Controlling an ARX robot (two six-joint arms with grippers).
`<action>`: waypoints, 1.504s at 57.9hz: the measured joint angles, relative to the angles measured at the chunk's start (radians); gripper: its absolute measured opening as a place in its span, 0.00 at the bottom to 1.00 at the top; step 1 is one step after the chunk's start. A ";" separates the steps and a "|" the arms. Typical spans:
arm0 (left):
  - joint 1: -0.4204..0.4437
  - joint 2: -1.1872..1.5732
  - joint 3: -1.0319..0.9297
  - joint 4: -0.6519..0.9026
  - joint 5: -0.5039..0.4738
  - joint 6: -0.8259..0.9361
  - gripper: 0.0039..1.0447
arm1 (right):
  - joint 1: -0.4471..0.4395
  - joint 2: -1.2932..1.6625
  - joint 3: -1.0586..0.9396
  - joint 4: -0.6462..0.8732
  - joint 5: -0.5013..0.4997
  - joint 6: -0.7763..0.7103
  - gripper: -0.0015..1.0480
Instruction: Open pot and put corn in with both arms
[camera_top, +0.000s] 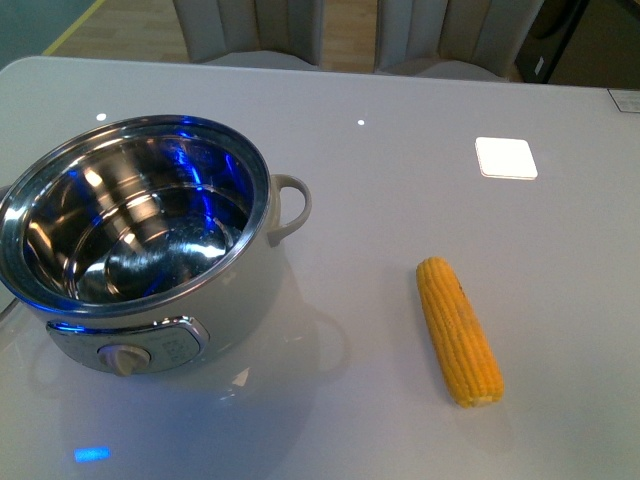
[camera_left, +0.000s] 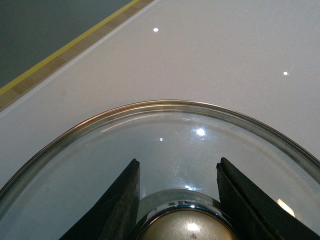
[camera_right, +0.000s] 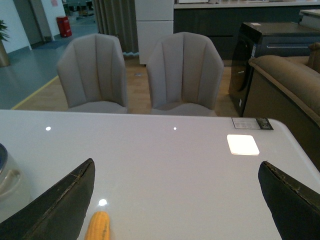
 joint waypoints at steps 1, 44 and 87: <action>0.000 0.003 0.000 0.002 -0.001 0.000 0.39 | 0.000 0.000 0.000 0.000 0.000 0.000 0.92; -0.006 -0.001 -0.036 0.048 -0.024 0.003 0.94 | 0.000 0.000 0.000 0.000 0.000 0.000 0.92; 0.077 -1.031 -0.591 -0.253 0.224 -0.053 0.94 | 0.000 0.000 0.000 0.000 0.000 0.000 0.92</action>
